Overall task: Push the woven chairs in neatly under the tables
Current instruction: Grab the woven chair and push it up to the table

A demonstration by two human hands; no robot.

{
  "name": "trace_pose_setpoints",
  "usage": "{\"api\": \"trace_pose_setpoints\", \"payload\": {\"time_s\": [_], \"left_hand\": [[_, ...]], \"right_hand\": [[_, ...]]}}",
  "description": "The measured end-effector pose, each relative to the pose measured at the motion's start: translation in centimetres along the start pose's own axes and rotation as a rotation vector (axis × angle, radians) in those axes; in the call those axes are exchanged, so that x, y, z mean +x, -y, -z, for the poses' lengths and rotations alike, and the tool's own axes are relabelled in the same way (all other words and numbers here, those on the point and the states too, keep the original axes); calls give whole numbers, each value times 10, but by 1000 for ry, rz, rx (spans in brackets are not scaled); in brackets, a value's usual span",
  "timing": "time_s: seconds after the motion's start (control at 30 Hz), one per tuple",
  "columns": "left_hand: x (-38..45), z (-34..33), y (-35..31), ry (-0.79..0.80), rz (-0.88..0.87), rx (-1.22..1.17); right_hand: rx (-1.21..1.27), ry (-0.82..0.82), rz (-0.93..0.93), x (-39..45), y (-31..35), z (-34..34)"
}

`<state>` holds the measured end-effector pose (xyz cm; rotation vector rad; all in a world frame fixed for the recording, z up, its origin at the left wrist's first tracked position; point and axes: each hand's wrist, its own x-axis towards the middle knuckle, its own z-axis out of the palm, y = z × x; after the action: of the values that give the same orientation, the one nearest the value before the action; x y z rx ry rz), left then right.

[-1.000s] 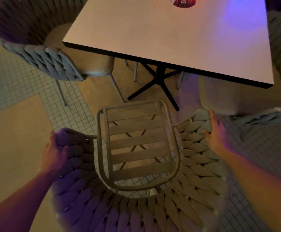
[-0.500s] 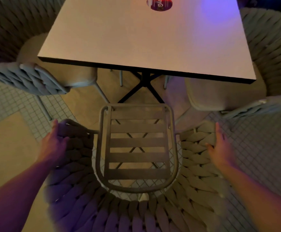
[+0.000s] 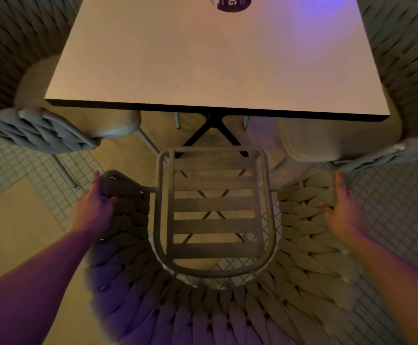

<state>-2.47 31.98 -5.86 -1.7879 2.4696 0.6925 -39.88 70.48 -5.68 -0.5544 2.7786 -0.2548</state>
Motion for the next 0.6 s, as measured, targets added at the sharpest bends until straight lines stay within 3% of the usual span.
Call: {"api": "trace_pose_setpoints", "payload": {"time_s": [0.6], "left_hand": [[48,2,-16,-19,-88,27]], "right_hand": [[16,-35,-27,22,19,7]]}}
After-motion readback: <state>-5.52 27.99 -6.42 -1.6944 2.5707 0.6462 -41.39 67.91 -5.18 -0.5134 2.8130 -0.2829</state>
